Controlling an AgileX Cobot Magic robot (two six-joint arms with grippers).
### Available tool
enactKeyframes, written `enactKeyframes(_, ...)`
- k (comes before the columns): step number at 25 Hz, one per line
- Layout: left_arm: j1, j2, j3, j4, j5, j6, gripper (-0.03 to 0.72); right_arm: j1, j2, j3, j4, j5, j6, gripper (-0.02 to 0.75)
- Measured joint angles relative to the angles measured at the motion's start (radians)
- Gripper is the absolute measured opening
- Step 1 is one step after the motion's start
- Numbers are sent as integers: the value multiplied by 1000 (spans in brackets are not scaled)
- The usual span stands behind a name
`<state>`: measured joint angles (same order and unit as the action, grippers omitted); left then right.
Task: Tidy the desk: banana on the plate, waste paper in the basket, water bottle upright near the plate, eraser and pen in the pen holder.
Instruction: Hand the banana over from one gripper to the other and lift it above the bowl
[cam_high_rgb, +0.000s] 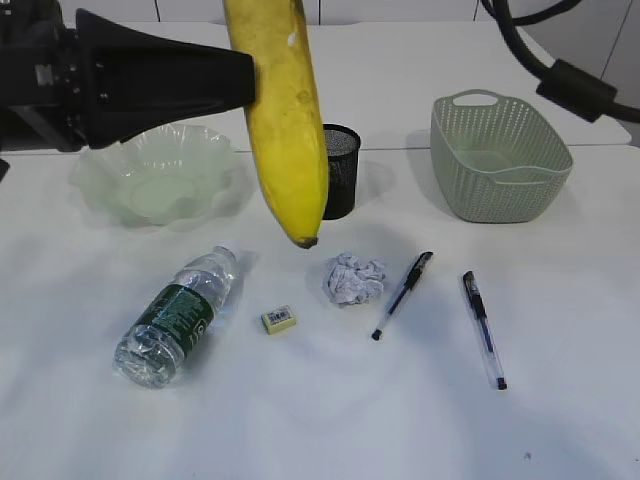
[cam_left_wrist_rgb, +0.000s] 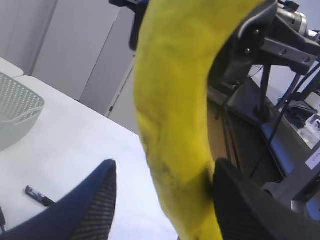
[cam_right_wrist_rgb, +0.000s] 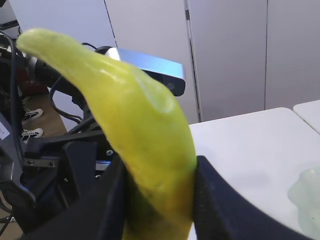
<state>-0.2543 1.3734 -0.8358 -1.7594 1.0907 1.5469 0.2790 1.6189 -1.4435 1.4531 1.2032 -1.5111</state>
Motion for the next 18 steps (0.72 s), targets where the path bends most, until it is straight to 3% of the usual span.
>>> enactKeyframes(6, -44, 0, 0, -2, 2, -2, 426, 23, 0, 0, 4, 0, -4, 260)
enactKeyframes(18, -48, 0, 0, -2, 18, -11, 419, 60, 0, 0, 6, -7, -14, 260)
